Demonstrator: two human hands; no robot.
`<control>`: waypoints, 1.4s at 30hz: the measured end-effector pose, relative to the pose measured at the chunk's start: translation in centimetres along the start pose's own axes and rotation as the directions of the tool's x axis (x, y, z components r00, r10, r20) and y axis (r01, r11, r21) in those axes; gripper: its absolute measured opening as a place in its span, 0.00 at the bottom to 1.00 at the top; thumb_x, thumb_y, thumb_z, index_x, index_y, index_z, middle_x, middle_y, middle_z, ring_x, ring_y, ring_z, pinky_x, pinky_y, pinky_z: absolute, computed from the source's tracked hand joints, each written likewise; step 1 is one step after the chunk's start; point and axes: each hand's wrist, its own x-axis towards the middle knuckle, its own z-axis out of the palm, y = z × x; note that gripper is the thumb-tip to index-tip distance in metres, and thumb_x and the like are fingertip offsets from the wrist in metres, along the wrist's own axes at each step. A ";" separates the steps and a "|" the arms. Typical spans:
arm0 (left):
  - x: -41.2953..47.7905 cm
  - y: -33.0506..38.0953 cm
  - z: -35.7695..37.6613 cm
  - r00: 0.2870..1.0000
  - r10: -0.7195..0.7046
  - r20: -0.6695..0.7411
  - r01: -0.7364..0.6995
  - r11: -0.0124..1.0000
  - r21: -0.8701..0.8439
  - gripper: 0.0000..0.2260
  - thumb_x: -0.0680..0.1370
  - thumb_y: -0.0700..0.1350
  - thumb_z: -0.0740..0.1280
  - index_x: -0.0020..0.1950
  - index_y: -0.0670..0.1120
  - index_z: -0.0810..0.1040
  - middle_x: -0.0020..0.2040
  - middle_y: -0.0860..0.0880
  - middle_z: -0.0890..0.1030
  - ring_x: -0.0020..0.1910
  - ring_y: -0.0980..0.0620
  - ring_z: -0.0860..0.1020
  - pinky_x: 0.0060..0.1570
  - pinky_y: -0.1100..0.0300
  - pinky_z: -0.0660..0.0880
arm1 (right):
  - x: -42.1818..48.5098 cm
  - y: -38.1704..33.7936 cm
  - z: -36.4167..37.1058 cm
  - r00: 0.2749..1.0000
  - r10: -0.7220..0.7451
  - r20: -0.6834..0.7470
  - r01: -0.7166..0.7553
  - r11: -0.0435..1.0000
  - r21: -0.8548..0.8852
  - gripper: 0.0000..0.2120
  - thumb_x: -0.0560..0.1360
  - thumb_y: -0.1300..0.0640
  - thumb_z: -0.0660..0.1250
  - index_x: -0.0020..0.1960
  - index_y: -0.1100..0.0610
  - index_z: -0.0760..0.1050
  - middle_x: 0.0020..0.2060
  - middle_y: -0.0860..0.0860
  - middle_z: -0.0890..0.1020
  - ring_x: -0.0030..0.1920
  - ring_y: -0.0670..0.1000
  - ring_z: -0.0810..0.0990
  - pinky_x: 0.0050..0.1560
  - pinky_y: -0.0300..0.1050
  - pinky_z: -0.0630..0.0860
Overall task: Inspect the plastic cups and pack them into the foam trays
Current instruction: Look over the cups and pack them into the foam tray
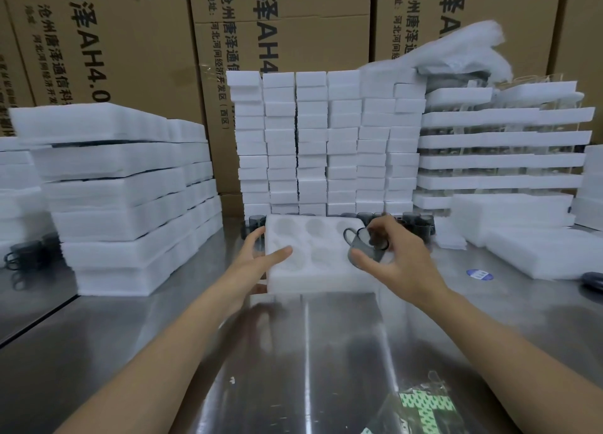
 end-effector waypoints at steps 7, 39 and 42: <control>-0.2 0.1 -0.3 0.998 -0.029 0.047 0.028 0.999 0.026 0.48 0.63 0.63 0.84 0.78 0.69 0.64 0.58 0.53 0.89 0.55 0.46 0.88 0.53 0.49 0.83 | -0.1 0.0 0.9 0.996 0.094 -0.006 -0.094 0.985 -0.144 0.23 0.70 0.27 0.70 0.56 0.39 0.71 0.46 0.38 0.80 0.47 0.39 0.78 0.47 0.47 0.78; 0.5 -0.8 -0.6 0.997 -0.070 -0.042 0.078 0.975 0.208 0.35 0.77 0.58 0.78 0.81 0.58 0.67 0.66 0.53 0.83 0.61 0.50 0.85 0.65 0.48 0.80 | 0.3 2.1 1.5 0.935 0.257 0.242 -0.213 0.958 -0.194 0.34 0.70 0.19 0.59 0.66 0.38 0.79 0.62 0.41 0.75 0.64 0.43 0.73 0.63 0.49 0.73; 0.9 -1.0 -0.7 0.997 -0.024 -0.068 0.048 0.926 0.374 0.31 0.80 0.56 0.75 0.81 0.56 0.69 0.75 0.50 0.75 0.71 0.47 0.77 0.74 0.44 0.73 | -0.1 1.8 1.6 0.955 0.198 0.221 -0.154 0.967 -0.201 0.33 0.73 0.21 0.58 0.67 0.39 0.79 0.60 0.37 0.74 0.65 0.40 0.70 0.62 0.45 0.69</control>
